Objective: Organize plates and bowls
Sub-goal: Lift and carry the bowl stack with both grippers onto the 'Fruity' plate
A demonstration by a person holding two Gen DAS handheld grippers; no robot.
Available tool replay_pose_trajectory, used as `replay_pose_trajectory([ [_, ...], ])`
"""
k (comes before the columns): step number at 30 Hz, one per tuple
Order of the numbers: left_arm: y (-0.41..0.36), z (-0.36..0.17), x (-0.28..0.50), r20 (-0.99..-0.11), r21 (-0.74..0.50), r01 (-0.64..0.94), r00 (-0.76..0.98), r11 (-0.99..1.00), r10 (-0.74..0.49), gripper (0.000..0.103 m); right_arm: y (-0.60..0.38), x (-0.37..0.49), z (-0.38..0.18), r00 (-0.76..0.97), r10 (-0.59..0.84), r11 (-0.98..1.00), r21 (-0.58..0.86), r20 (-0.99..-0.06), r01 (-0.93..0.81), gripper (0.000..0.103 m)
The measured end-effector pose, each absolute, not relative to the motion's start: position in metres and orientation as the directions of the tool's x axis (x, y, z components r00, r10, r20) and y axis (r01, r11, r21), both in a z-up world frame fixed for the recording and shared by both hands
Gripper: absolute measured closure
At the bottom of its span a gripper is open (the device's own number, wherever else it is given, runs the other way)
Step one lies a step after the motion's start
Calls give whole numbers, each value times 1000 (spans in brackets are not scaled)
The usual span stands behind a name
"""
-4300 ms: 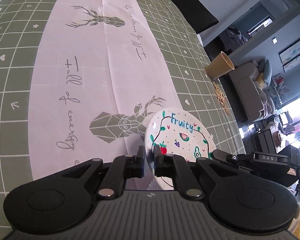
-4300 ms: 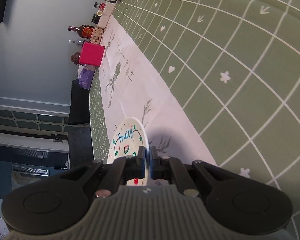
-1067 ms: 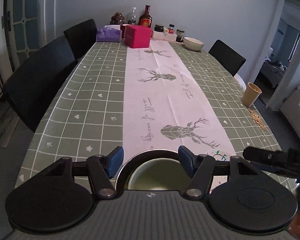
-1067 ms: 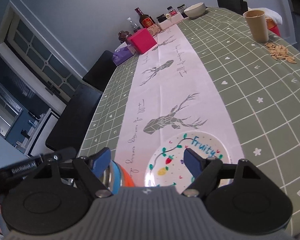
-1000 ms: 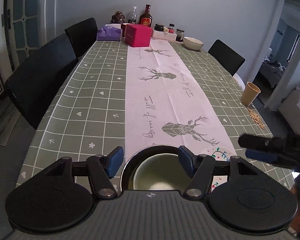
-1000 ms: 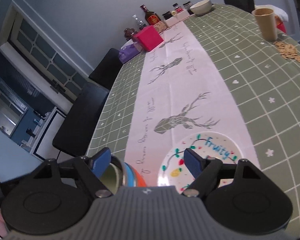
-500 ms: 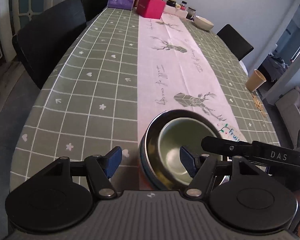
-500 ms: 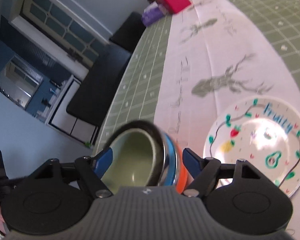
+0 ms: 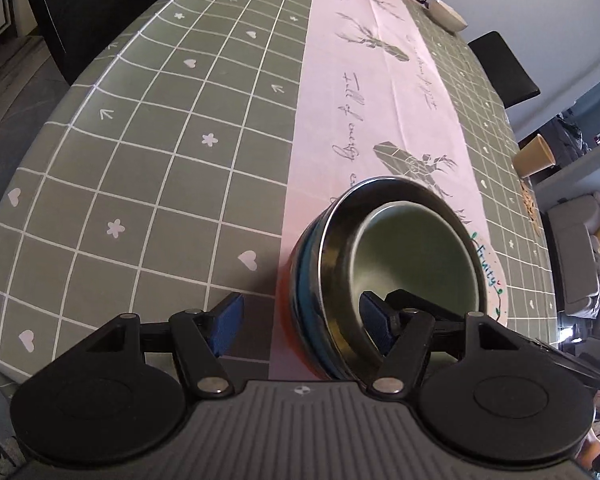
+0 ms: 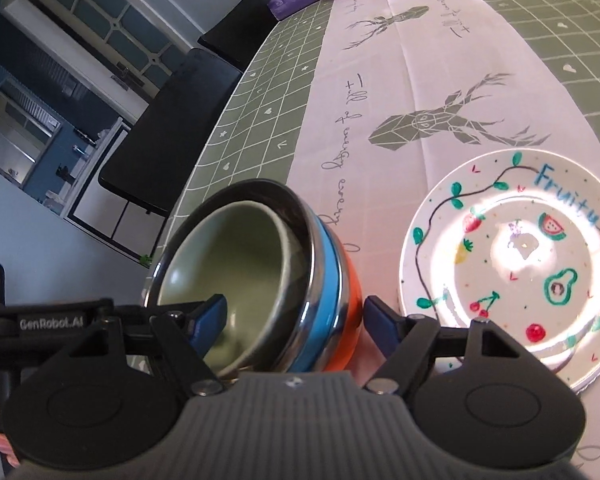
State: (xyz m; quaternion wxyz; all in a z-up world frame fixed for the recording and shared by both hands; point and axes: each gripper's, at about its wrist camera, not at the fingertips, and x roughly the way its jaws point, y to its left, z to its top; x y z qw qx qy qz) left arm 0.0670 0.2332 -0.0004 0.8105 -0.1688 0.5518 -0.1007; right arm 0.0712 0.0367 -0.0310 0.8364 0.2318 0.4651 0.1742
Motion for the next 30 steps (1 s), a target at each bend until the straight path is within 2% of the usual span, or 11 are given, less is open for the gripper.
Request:
replay_pose_trajectory([
  [5, 233, -9, 70, -859, -397, -52, 372, 916, -351, 23, 39, 74, -37, 499, 482, 848, 526, -720, -61, 43],
  [13, 231, -15, 68, -857, -397, -106, 398, 912, -326, 19, 48, 71, -38, 524, 458, 871, 479, -718, -105, 39],
  [15, 232, -15, 68, -848, -418, -112, 405, 902, -342, 24, 46, 70, -39, 531, 459, 867, 489, -712, -94, 43],
  [18, 232, -13, 68, -834, -463, -106, 388, 880, -392, 49, 41, 71, -40, 536, 467, 853, 517, -703, -64, 48],
  [21, 222, -6, 65, -853, -402, -56, 385, 914, -352, 51, 36, 72, -41, 537, 477, 840, 540, -696, -46, 51],
  [30, 214, -1, 64, -871, -349, -39, 383, 936, -309, 51, 27, 71, -42, 527, 505, 802, 597, -684, 5, 57],
])
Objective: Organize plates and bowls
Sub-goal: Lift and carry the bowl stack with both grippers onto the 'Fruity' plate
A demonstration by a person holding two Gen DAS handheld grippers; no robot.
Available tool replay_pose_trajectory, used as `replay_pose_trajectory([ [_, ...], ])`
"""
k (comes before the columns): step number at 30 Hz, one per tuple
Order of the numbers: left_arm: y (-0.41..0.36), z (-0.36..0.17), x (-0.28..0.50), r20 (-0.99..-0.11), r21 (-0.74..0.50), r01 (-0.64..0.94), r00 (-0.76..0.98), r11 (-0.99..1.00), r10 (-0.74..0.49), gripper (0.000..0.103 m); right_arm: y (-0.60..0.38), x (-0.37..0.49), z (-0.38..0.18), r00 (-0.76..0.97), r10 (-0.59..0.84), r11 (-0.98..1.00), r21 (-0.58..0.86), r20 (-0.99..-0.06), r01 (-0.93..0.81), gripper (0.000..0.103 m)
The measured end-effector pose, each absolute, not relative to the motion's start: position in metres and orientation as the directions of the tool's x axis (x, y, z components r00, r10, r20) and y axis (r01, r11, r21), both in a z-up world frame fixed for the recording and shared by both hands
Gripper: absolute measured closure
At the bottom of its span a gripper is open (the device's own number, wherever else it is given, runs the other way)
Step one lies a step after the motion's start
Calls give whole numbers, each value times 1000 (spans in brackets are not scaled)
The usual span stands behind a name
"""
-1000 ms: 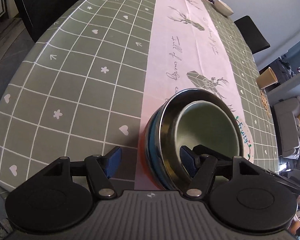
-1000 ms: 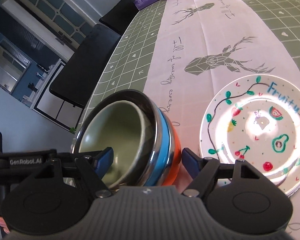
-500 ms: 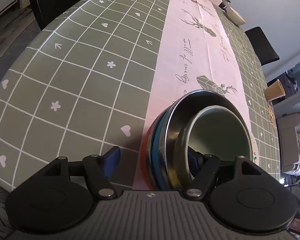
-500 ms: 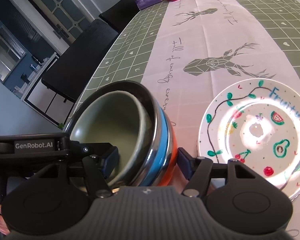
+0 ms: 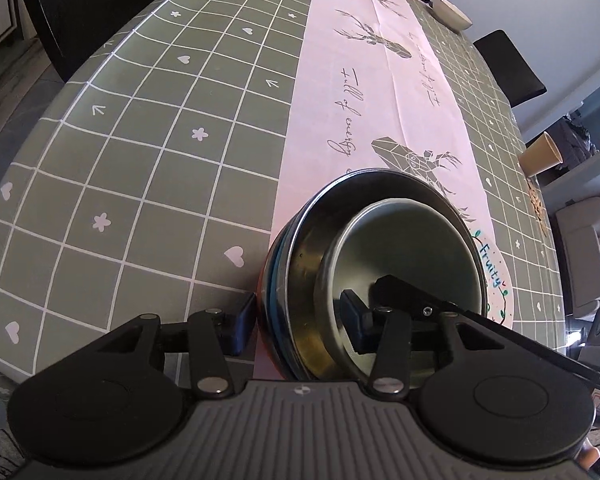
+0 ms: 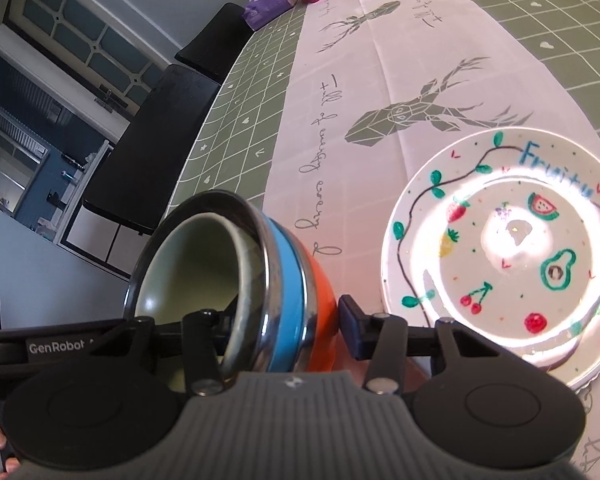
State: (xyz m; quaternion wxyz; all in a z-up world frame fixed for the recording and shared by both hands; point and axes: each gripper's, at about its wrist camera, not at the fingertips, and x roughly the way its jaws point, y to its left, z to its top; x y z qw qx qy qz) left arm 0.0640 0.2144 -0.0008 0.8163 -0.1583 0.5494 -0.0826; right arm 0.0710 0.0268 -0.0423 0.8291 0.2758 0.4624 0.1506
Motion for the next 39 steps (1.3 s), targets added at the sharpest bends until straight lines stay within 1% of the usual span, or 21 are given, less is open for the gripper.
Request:
replay_pose_trajectory([
  [6, 211, 5, 66, -889, -316, -61, 367, 947, -273, 51, 27, 68, -43, 512, 524, 790, 613, -681, 7, 57],
  [12, 200, 17, 65, -878, -298, -27, 399, 954, -263, 51, 18, 67, -35, 531, 527, 776, 631, -664, 19, 57],
  [17, 190, 27, 67, -872, -307, -18, 406, 952, -273, 51, 7, 65, -25, 550, 521, 773, 634, -653, 20, 57],
  [27, 140, 43, 81, -852, -300, 90, 423, 950, -309, 50, -32, 54, -5, 627, 443, 783, 617, -640, 77, 56],
  [31, 118, 41, 88, -853, -310, 135, 397, 941, -338, 50, -52, 49, -2, 645, 407, 789, 605, -647, 109, 56],
  [39, 86, 25, 96, -876, -333, 154, 316, 931, -365, 50, -83, 41, -10, 634, 362, 778, 596, -684, 198, 56],
])
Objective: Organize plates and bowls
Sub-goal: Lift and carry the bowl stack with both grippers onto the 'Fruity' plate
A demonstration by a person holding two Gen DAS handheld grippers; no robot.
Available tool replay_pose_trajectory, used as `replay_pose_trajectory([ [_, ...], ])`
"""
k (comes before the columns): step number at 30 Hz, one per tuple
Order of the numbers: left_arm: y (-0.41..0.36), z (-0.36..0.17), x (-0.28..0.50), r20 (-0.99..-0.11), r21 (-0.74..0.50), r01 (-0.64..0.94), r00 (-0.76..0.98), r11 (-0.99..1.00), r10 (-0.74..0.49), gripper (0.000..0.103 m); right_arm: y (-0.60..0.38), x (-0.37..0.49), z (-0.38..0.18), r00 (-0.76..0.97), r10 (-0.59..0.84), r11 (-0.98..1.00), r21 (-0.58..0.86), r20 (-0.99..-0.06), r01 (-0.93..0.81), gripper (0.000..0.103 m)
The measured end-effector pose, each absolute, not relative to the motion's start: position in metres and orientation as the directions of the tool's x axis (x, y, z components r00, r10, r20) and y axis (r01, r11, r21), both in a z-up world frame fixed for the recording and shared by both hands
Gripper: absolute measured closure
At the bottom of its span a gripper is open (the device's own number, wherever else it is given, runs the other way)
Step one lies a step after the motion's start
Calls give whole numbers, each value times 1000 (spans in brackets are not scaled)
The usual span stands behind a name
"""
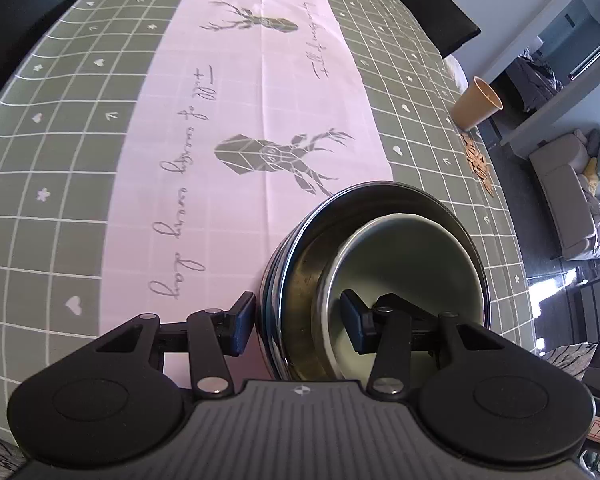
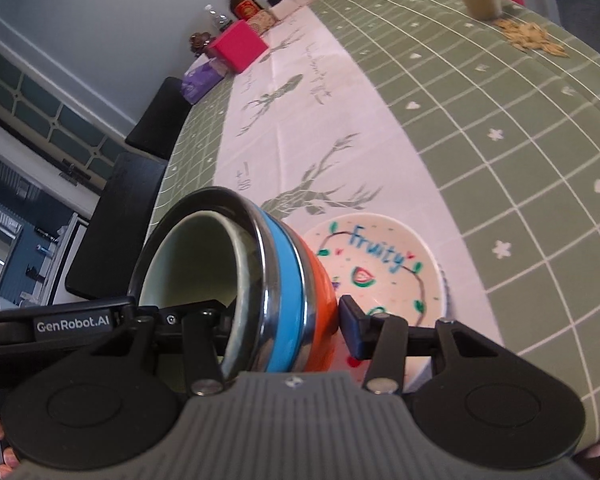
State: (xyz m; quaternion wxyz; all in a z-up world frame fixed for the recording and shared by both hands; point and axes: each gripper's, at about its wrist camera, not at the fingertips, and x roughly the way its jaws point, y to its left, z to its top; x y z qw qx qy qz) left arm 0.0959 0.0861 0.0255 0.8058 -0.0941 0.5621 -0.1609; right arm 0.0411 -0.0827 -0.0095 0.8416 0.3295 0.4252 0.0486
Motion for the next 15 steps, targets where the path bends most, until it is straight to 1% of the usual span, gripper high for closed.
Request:
replay_pose_trajectory([
  [4, 77, 20, 103, -880, -359, 150, 274, 921, -388, 50, -92, 39, -9, 636, 331, 781, 580, -698, 230, 56],
  [6, 72, 17, 106, -884, -364, 148, 256, 919, -392, 50, -96, 38, -8, 630, 319, 787, 568, -708, 240, 54],
  [15, 58, 17, 107, -890, -322, 188, 273, 928, -364, 50, -102, 38, -13, 618, 310, 793, 555, -722, 251, 53],
])
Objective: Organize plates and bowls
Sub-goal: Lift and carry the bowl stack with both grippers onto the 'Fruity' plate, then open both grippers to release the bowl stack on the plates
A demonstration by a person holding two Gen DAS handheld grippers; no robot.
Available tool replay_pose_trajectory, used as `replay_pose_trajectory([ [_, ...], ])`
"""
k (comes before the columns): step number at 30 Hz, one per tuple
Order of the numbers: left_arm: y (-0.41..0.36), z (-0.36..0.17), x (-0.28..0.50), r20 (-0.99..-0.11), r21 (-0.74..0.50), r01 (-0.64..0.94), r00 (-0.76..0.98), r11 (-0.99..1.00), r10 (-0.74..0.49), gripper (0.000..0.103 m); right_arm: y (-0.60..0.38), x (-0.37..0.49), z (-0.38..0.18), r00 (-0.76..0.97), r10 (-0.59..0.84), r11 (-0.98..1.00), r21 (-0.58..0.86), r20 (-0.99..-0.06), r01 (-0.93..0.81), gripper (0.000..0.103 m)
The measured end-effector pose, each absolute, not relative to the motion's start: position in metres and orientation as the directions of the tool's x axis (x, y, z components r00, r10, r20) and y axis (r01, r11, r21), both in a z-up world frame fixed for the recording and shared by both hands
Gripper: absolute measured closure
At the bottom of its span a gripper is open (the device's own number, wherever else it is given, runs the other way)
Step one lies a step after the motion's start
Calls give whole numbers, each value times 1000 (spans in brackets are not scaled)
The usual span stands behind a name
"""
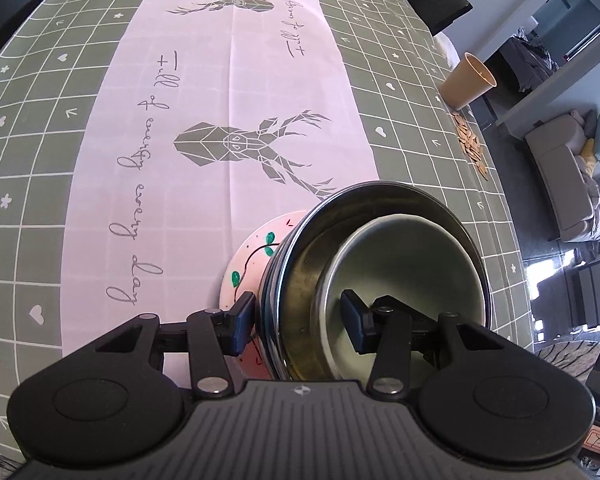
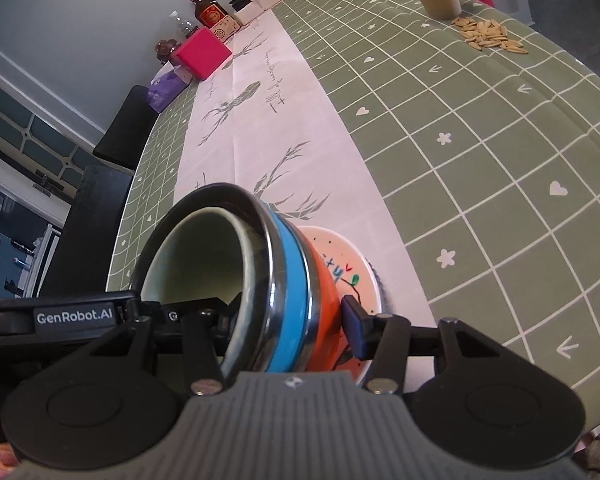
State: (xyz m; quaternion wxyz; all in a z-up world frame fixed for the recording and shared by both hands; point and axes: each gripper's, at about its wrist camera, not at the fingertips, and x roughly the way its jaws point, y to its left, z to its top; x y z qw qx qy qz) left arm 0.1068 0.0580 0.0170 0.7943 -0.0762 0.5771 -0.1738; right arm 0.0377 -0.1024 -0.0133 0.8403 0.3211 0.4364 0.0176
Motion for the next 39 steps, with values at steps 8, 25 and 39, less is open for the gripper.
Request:
replay_pose_trajectory([
  [8, 50, 29, 88, -849, -135, 263, 466, 955, -248, 31, -96, 32, -3, 691, 182, 881, 428, -699, 202, 35],
  [25, 31, 55, -55, -529, 134, 236, 838, 963, -132, 13, -113, -49, 39, 864, 80, 938, 330, -497, 103, 12],
  [39, 20, 21, -81, -547, 28, 143, 831, 989, -105, 13, -108, -74, -20, 757, 69, 976, 202, -650, 84, 14],
])
